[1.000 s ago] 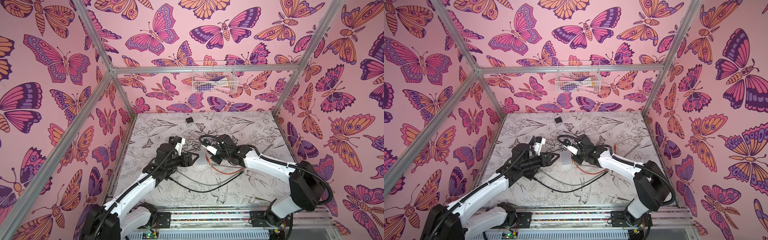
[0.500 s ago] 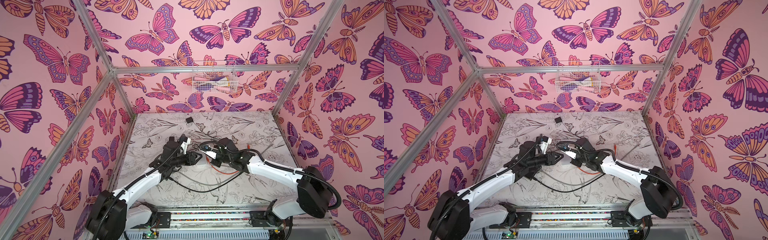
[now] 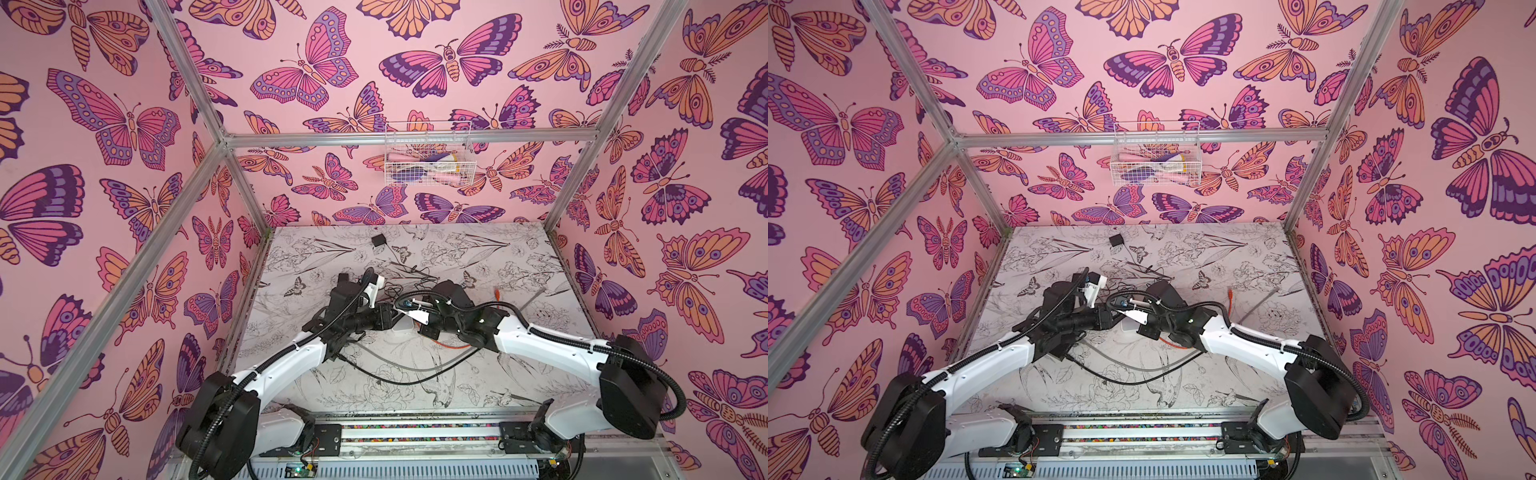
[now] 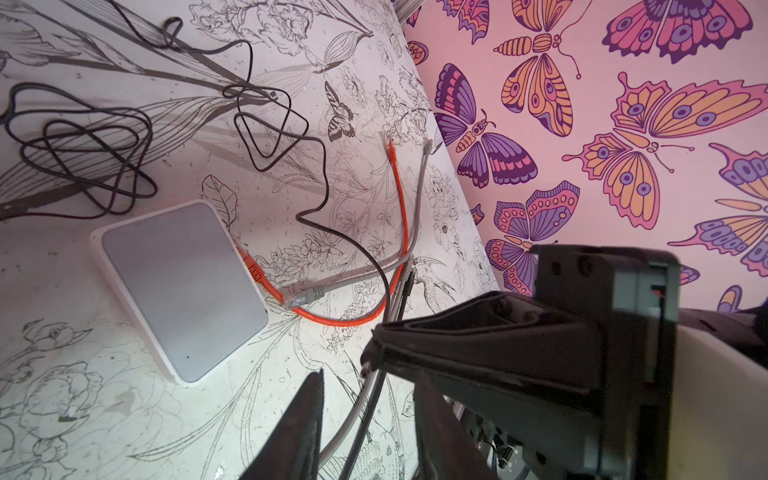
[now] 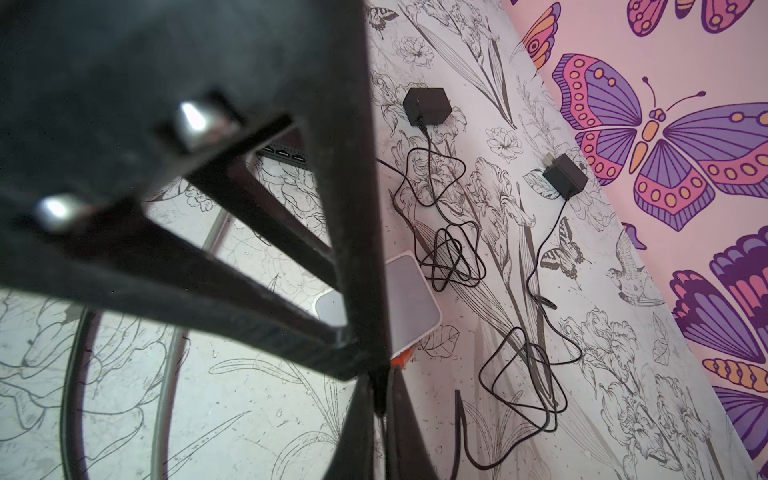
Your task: Insert the plug into the switch port
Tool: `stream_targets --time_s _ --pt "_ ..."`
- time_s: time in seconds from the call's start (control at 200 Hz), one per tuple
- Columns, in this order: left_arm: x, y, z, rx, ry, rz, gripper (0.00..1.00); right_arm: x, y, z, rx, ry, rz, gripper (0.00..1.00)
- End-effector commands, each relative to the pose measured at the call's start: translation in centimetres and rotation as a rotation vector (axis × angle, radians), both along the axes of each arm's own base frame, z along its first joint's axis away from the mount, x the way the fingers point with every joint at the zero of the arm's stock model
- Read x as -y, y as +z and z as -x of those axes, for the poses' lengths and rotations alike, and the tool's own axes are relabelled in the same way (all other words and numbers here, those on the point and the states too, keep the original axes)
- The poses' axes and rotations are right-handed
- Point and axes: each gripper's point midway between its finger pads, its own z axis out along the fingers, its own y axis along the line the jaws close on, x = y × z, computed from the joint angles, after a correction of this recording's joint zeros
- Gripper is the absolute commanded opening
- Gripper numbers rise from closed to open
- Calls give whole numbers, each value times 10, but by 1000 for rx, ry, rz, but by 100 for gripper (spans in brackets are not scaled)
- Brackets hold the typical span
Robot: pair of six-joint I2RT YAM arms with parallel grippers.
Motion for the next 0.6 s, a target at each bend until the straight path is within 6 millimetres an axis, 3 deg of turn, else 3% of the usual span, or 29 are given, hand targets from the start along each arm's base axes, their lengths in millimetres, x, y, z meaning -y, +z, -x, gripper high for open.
stream_targets --time_s 0.0,0.17,0.255,0.265,0.296,0.596 --pt "4 10 -4 37 -6 20 31 -3 8 8 17 39 -18 0" --pt "4 10 -5 41 -4 22 23 -3 6 9 15 42 -15 0" --pt "4 10 -5 43 -3 22 22 -3 6 9 16 41 -15 0" --pt "5 0 -7 18 -2 8 22 -3 6 9 15 41 -15 0" --pt "5 -3 -7 11 -4 5 21 -3 6 10 15 43 -13 0" --pt "7 -3 -8 9 -8 7 17 -4 6 11 19 48 -6 0"
